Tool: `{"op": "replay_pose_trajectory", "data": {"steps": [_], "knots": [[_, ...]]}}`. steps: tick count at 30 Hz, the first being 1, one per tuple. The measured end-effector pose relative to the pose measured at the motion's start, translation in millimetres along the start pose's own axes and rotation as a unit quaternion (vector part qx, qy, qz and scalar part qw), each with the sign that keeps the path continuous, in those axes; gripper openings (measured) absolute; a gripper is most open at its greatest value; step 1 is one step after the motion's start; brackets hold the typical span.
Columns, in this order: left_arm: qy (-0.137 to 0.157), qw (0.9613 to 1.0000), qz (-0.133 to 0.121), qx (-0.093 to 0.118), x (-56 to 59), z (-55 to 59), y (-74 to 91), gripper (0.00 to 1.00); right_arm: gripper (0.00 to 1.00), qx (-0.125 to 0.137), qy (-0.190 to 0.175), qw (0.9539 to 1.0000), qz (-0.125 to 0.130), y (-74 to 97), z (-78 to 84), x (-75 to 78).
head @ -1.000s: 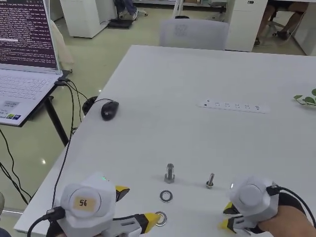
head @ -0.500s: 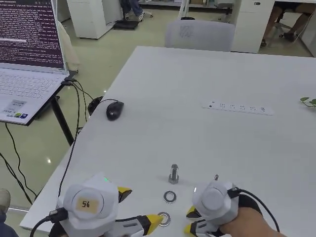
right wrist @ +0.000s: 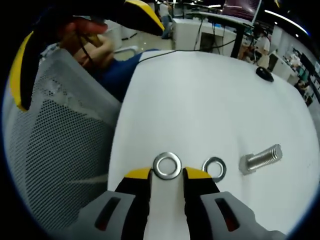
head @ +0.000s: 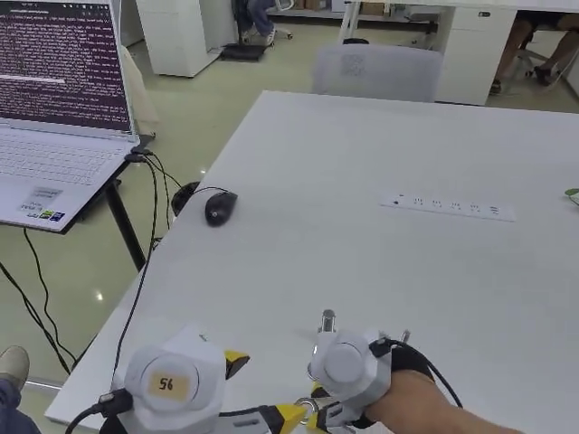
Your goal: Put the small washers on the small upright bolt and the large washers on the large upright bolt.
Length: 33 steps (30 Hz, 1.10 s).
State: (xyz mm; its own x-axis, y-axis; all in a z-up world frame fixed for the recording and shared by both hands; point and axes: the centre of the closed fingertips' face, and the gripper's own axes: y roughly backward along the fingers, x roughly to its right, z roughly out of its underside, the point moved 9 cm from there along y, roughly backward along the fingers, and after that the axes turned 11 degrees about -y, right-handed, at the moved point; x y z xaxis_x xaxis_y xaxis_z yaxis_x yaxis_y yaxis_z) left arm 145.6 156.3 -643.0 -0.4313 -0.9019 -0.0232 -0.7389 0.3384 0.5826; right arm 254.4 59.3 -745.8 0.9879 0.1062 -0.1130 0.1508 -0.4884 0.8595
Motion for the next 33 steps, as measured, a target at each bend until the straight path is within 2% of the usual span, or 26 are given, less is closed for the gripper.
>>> {"op": "replay_pose_trajectory", "data": {"steps": [4, 13, 17, 29, 33], "knots": [[0.0, 1.0, 0.0, 0.001, -0.3, -0.3, 0.2, 0.57, 0.28, -0.018, 0.034, 0.9992, -0.002, -2.9, -5.8, -0.9], [0.0, 1.0, 0.002, 0.002, -0.4, -1.2, -1.3, 0.57, 0.25, -0.031, 0.044, 0.9985, -0.005, -2.2, -7.4, 1.3], [-0.001, 1.0, 0.001, 0.003, -1.5, -0.9, -1.2, 0.57, 0.24, -0.03, 0.036, 0.9989, -0.004, 1.0, -3.2, 2.9], [0.004, 1.0, 0.0, 0.002, -3.8, 1.6, -1.9, 0.57, 0.23, 0.001, -0.02, 0.9998, 0.01, 18.7, 18.7, 16.6], [0.002, 1.0, 0.002, 0.003, -4.0, -0.1, -4.1, 0.57, 0.23, 0.002, -0.025, 0.9995, 0.016, 22.3, 22.8, 20.3]]}}
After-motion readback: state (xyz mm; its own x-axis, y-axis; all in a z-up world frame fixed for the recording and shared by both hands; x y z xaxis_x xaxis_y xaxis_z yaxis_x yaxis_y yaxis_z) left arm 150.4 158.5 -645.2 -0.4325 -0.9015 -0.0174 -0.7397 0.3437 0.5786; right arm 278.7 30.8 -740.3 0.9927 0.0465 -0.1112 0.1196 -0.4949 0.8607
